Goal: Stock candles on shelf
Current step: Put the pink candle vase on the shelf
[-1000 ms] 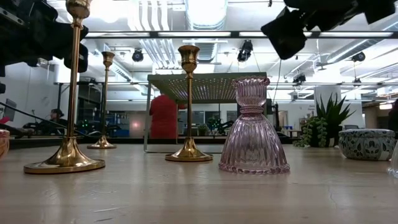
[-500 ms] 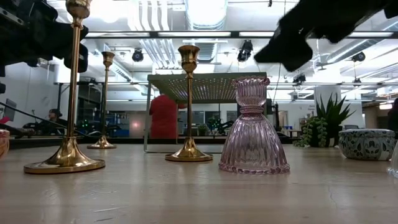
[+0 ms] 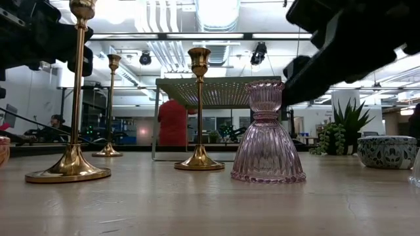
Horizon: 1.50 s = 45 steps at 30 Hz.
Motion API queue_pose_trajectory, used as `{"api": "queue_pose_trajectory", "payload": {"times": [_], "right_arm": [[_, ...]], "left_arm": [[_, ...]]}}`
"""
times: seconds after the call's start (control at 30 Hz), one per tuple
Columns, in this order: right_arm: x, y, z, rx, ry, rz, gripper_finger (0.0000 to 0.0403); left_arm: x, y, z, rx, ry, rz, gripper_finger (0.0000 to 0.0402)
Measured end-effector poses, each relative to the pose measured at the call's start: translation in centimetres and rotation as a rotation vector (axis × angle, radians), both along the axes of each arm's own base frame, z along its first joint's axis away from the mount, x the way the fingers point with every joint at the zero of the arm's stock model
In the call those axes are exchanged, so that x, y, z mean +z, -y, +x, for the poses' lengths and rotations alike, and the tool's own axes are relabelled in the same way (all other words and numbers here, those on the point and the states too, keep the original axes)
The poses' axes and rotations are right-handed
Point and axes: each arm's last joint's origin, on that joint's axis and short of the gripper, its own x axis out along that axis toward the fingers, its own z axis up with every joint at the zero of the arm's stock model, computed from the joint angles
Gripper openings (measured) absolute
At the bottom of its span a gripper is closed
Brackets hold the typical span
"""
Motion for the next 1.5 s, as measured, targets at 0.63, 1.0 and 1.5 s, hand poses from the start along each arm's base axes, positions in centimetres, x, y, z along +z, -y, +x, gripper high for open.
{"api": "queue_pose_trajectory", "payload": {"times": [0.63, 1.0, 1.5], "right_arm": [[-0.8, -0.7, 1.2, 0.043, 0.11, -0.011, 0.0247], [-1.0, -0.7, 1.2, 0.028, 0.114, -0.025, 0.0223], [-0.9, -0.7, 1.3, 0.027, 0.123, -0.035, 0.0172]], "left_arm": [[0.0, 0.0, 0.0, 0.0, -0.001, 0.0, 0.0021], [0.0, 0.0, 0.0, 0.0, 0.0, 0.0, 0.0021], [0.0, 0.0, 0.0, 0.0, 0.0, 0.0, 0.0021]]}}
